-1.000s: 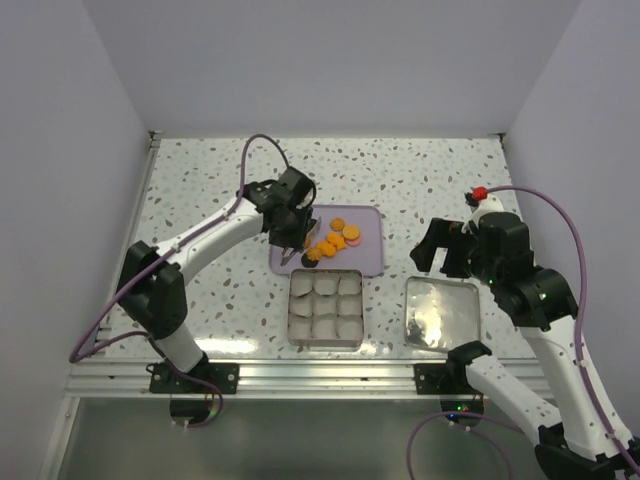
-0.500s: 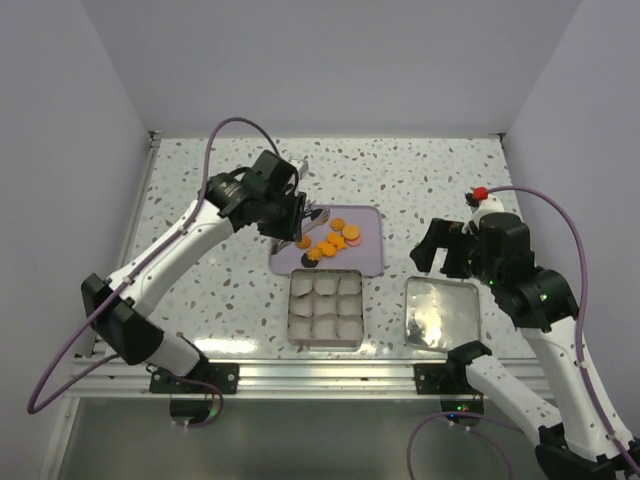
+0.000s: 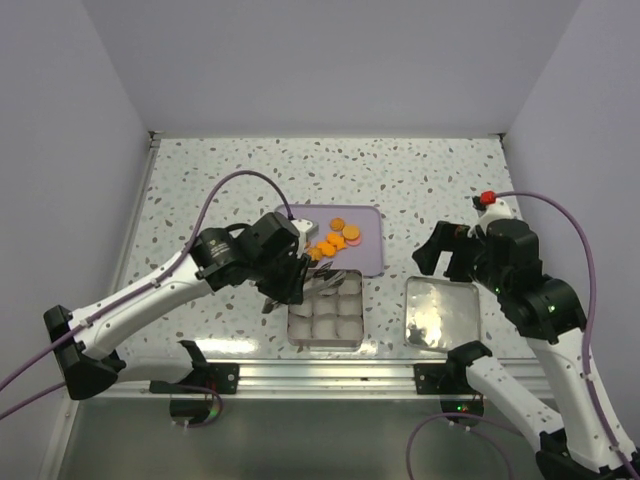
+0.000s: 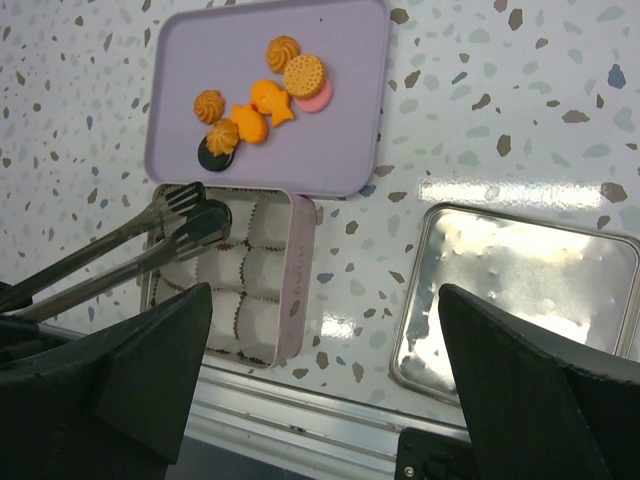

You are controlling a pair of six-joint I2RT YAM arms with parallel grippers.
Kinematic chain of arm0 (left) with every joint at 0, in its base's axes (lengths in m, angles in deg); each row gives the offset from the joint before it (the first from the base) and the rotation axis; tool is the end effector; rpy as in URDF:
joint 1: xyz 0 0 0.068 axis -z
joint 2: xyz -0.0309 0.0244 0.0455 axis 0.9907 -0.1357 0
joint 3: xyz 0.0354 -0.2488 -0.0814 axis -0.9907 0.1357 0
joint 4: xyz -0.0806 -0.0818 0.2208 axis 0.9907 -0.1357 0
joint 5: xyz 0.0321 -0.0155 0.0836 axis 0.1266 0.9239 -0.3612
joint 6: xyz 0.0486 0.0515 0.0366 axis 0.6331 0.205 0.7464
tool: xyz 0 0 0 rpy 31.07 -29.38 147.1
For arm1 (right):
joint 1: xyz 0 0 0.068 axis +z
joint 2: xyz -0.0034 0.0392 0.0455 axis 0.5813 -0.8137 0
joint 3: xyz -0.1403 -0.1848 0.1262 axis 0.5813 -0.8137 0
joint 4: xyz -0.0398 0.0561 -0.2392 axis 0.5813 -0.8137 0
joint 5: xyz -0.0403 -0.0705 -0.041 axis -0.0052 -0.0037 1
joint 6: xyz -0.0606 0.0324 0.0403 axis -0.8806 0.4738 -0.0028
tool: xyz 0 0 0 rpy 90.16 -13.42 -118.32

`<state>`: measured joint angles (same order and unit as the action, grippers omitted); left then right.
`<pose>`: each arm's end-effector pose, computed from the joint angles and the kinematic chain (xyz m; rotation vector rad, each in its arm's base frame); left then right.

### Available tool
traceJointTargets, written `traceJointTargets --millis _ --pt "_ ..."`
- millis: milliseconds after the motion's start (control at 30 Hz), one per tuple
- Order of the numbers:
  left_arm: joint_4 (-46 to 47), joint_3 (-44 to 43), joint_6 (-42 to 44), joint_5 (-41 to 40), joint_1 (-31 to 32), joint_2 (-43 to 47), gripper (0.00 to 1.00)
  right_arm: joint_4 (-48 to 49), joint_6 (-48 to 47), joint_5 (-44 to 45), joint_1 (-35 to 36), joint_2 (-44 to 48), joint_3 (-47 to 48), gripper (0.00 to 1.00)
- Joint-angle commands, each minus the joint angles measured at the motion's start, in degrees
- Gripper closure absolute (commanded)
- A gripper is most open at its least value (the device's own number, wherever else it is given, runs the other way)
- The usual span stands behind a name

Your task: Pack the cookies

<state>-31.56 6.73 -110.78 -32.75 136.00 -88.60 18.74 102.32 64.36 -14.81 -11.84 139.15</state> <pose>0.1356 -0.1937 0.3033 0.5768 2.6516 -0.5925 0.1293 0.0482 0.3488 0.1076 2.1907 0.4579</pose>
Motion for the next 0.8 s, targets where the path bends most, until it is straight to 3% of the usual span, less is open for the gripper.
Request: traceJointTargets --millis 0,200,767 --pt "1.49 1.11 -3.69 -1.44 1.13 2.41 0.78 -0.79 0.83 -0.36 0.28 1.24 0.26 0.01" --pt "3.60 3.40 -4.21 -2.05 1.75 1.09 0.76 -1.93 0.22 -0.18 0.36 2.56 -0.44 0.01" --pt "3.86 2.00 -5.62 -6.98 1.92 -1.90 0.56 -1.41 -1.10 1.75 2.12 2.38 -0.09 0.01"
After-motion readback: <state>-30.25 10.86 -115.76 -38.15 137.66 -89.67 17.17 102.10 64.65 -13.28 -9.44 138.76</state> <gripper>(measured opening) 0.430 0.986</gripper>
